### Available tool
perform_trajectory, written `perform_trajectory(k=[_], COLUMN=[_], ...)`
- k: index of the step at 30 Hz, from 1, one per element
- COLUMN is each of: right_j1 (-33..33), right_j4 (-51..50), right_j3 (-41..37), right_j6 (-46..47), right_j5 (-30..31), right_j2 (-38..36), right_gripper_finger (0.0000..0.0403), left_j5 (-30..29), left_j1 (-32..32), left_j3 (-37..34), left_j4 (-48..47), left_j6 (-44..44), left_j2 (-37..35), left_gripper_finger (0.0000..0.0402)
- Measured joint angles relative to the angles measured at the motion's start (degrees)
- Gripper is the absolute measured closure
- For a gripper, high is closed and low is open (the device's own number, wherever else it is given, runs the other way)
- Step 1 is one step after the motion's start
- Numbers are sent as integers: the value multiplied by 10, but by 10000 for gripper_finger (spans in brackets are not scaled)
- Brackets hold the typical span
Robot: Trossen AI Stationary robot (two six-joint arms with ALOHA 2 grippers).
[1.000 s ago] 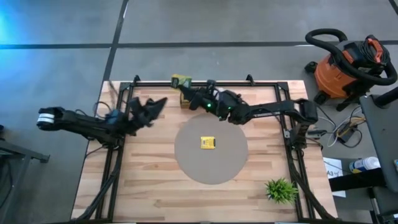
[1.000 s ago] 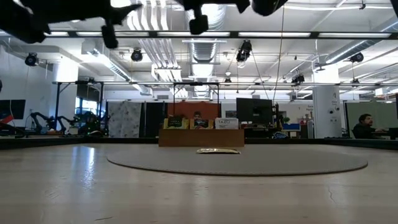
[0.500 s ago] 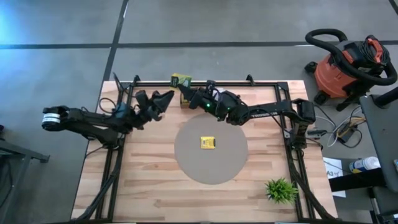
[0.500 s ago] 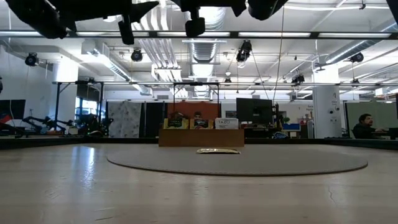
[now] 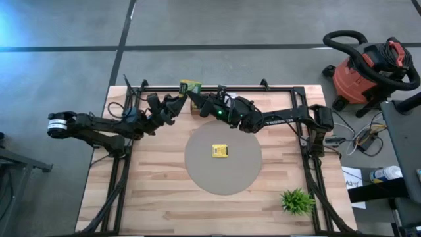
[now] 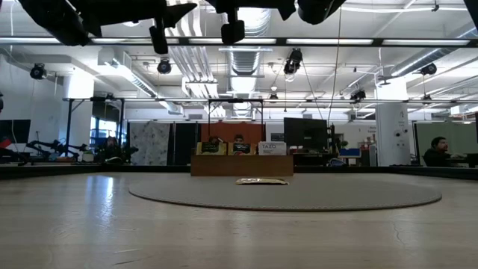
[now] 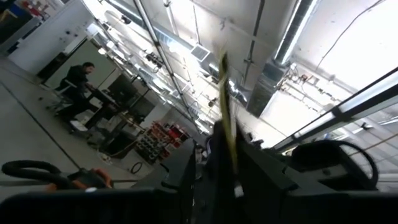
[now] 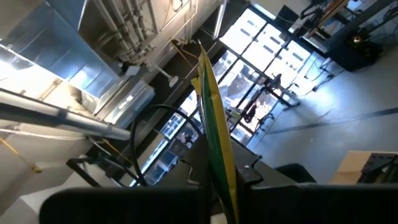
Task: Pick & Place Tea
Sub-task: Put the left yellow tea bag into the left compartment of the wooden organizer
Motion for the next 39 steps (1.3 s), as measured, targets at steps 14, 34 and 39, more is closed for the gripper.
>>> perform_trajectory(k=[14, 34, 39], right_j1=[0, -1, -6], right_j4=[-2, -35, -188], right_j3=[-1, -3, -5], right_j6=[-9, -49, -116], right_j5=[-1, -30, -70], right_j2=[1, -7, -46], right_gripper_finger=[390, 224, 190], left_j5=[-15, -22, -22], left_j1=[2, 31, 52], left_j3=[9, 8, 8], left_j4=[-3, -17, -45], left_j6=[11, 55, 98], left_j2=[-1, -6, -40], left_gripper_finger=[384, 401, 401])
